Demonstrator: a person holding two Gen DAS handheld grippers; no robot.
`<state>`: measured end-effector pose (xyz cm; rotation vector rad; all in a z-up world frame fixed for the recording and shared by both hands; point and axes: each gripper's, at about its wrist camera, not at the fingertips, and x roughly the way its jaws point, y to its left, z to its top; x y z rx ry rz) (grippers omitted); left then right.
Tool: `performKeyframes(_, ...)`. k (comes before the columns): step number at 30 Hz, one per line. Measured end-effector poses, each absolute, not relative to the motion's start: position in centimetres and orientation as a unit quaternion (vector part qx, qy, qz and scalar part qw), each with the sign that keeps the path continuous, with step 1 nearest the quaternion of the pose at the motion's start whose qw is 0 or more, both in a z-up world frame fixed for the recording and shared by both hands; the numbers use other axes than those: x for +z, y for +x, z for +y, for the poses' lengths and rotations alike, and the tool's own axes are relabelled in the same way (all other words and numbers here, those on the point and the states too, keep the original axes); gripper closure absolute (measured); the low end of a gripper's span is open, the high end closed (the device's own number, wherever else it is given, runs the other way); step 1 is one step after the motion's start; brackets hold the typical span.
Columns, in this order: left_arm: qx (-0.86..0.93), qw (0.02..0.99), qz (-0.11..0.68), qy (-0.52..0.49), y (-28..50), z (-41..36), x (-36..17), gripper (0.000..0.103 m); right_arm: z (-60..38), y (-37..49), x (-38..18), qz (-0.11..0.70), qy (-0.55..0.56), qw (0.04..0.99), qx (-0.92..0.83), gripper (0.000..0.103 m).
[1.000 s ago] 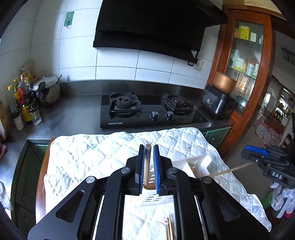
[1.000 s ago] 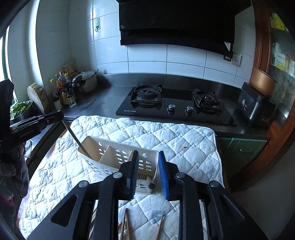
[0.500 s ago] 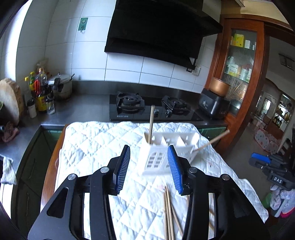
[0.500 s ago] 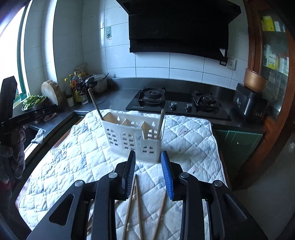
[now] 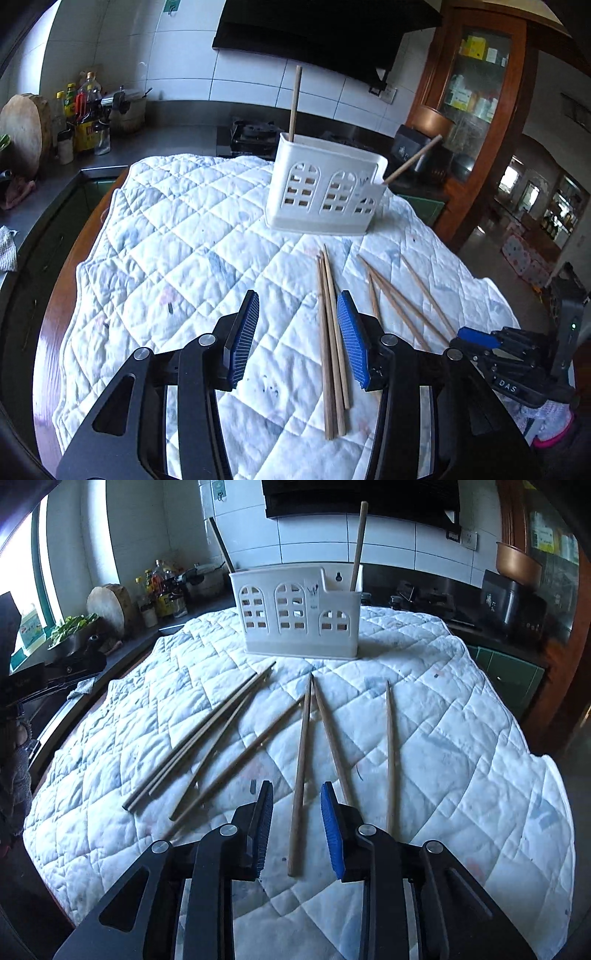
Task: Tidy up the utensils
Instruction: 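Return to the pile and grasp a chopstick with each tool, then lift the chopsticks with both tools and carry them above the holder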
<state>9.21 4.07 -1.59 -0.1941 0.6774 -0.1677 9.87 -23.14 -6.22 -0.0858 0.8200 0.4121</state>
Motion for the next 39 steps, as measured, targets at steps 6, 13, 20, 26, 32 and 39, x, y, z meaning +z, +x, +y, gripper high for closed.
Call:
performKeyframes(6, -0.09, 0.922, 0.366, -0.092, 7.9, 3.0, -4.9, 0.06, -23.0, 9.6, -8.6, 0.41, -0.042, 0.893, 0.184, 0.085)
performKeyframes(13, -0.092, 0.906, 0.406, -0.079, 8.2, 1.3, -8.1, 0.061, -23.2, 10.2, -9.4, 0.421, -0.025, 0.888, 0.18, 0.09)
performKeyframes(20, -0.099, 0.896, 0.427, -0.072, 8.8, 0.2, -9.6, 0.075, -22.4, 10.4, -9.6, 0.421, -0.037, 0.888, 0.179, 0.09)
performKeyframes(26, -0.096, 0.893, 0.435, -0.064, 9.4, -0.2, -10.1, 0.081, -22.5, 10.7, -9.9, 0.428, -0.033, 0.886, 0.178, 0.091)
performKeyframes(32, -0.077, 0.895, 0.437, -0.052, 9.9, -0.8, -10.1, 0.084, -22.4, 10.7, -10.1, 0.431, -0.034, 0.884, 0.177, 0.091)
performKeyframes(39, -0.066, 0.898, 0.434, -0.021, 10.4, -2.1, -10.1, 0.085, -22.1, 10.8, -10.2, 0.432, -0.036, 0.884, 0.174, 0.091)
